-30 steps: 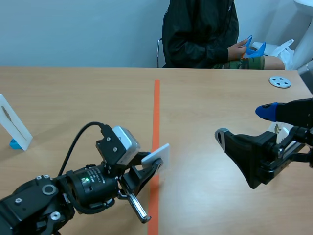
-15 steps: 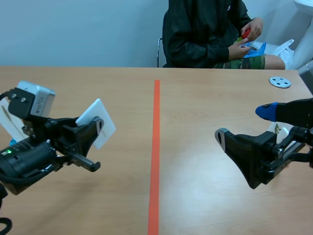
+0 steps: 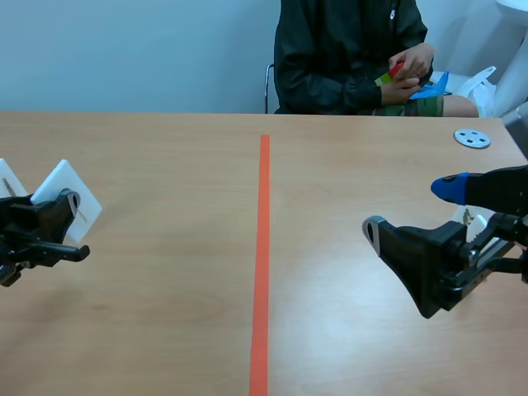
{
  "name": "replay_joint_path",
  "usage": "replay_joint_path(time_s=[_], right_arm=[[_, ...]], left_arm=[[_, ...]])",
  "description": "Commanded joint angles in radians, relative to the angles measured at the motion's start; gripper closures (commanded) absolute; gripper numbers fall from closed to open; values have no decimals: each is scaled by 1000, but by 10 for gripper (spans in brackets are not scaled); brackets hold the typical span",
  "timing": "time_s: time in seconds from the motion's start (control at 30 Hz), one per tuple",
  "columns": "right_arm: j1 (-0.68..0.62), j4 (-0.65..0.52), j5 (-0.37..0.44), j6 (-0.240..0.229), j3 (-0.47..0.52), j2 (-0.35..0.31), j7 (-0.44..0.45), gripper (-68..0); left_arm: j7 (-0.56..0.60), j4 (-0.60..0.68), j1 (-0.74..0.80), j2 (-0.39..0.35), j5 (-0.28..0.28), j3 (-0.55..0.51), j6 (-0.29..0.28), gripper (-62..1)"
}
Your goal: Sort the leaf by its shape. The table is split by an orange tape line. A compound leaf with several leaflets goes to the left side, a simple leaf with one blade goes to the right side. Return to the home posture when a red brick is placed on the table.
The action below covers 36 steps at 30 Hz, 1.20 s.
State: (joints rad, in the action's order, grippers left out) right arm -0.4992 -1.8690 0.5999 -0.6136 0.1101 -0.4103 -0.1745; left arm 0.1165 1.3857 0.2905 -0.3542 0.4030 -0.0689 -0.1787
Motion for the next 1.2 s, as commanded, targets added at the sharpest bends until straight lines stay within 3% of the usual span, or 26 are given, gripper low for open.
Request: replay_joint_path(time_s=[0.0, 0.4, 0.7, 1.17], right_arm=[[9, 0, 14, 4, 16, -13, 12, -679], [9, 0, 14, 4, 16, -13, 12, -679], [9, 0, 14, 4, 16, -13, 12, -679], [9, 0, 14, 4, 16, -13, 12, -679]], left_arm=[[26, -31, -6, 2, 25, -5, 16, -41], [75, -271, -113, 5, 85, -34, 39, -41], [165, -442, -181, 5, 88, -34, 39, -41], [211, -536, -208, 5, 89, -34, 37, -46]])
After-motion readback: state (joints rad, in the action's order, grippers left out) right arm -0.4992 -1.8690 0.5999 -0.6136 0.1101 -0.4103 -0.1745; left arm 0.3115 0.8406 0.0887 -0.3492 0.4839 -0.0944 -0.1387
